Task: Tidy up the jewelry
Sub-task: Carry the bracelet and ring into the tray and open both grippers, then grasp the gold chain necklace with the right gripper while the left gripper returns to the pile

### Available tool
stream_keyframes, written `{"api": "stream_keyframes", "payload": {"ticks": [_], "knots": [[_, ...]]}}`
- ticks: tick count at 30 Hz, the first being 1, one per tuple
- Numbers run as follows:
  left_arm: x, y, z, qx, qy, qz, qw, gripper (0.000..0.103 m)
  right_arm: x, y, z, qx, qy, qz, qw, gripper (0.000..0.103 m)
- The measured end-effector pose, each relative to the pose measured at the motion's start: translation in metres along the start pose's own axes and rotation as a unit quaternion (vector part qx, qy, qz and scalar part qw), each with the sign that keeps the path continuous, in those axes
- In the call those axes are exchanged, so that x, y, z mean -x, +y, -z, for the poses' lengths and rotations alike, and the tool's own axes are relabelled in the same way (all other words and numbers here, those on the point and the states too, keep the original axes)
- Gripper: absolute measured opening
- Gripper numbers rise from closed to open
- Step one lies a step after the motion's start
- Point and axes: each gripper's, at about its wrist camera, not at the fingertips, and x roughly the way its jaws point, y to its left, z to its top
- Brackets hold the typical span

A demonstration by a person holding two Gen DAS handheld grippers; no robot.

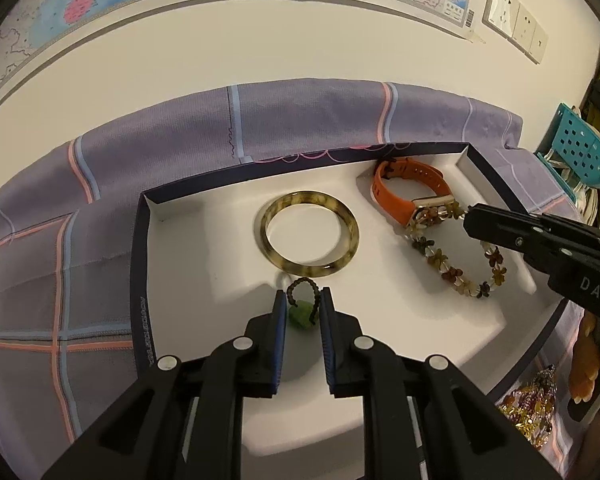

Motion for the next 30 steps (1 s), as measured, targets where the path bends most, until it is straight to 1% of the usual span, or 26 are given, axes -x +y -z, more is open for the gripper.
{"api": "stream_keyframes", "payload": {"ticks": [2, 3, 4, 6, 8, 9, 10, 11, 13, 15, 18, 22, 24, 26, 28, 30], "knots": [[0.000, 0.000, 0.001, 0.001, -0.001, -0.001, 1.0000, 0.020, 0.000, -0.001, 0.000, -0.003, 0.001, 0.001, 1.000, 0.014], [0.001, 0.000, 0.001, 0.002, -0.002, -0.002, 1.0000, 0.025, 0.000, -0.001, 0.001, -0.005, 0.001, 0.004, 1.000, 0.017], [0.002, -0.001, 0.002, 0.003, -0.005, -0.003, 1.0000, 0.028, 0.001, -0.002, 0.001, -0.007, 0.000, 0.006, 1.000, 0.023], [0.006, -0.001, 0.002, 0.005, -0.011, -0.002, 0.9999, 0.035, 0.002, -0.003, 0.002, -0.009, 0.000, 0.009, 1.000, 0.025], [0.012, -0.002, 0.003, 0.004, -0.022, -0.004, 0.9997, 0.037, 0.006, -0.003, 0.003, -0.011, -0.003, 0.009, 1.000, 0.025], [0.018, -0.003, 0.004, 0.002, -0.031, -0.008, 0.9995, 0.037, 0.008, -0.004, 0.003, -0.012, -0.004, 0.006, 1.000, 0.027], [0.022, -0.003, 0.005, 0.002, -0.035, -0.007, 0.9994, 0.041, 0.012, -0.004, 0.004, -0.014, -0.008, 0.002, 1.000, 0.030], [0.028, -0.003, 0.007, 0.004, -0.042, -0.005, 0.9991, 0.043, 0.017, -0.004, 0.006, -0.015, -0.011, 0.000, 1.000, 0.031], [0.041, -0.003, 0.012, 0.003, -0.057, -0.003, 0.9984, 0.044, 0.029, -0.003, 0.009, -0.012, -0.019, -0.006, 1.000, 0.032], [0.058, -0.002, 0.020, -0.003, -0.072, 0.005, 0.9974, 0.044, 0.042, 0.000, 0.013, -0.007, -0.026, -0.020, 0.999, 0.034], [0.077, -0.005, 0.034, -0.016, -0.086, 0.027, 0.9958, 0.046, 0.064, 0.007, 0.026, 0.014, -0.033, -0.028, 0.999, 0.037], [0.094, -0.013, 0.059, -0.040, -0.091, 0.052, 0.9937, 0.049, 0.089, 0.018, 0.052, 0.045, -0.026, -0.035, 0.998, 0.037], [0.099, -0.020, 0.073, -0.056, -0.086, 0.067, 0.9924, 0.049, 0.096, 0.025, 0.067, 0.058, -0.015, -0.043, 0.997, 0.036], [0.103, -0.028, 0.088, -0.074, -0.084, 0.074, 0.9910, 0.051, 0.100, 0.035, 0.085, 0.077, 0.002, -0.048, 0.996, 0.035], [0.101, -0.033, 0.099, -0.080, -0.077, 0.082, 0.9904, 0.052, 0.100, 0.046, 0.102, 0.102, 0.019, -0.041, 0.994, 0.029], [0.098, -0.038, 0.110, -0.083, -0.066, 0.093, 0.9900, 0.052, 0.097, 0.058, 0.118, 0.124, 0.037, -0.033, 0.991, 0.027]]}}
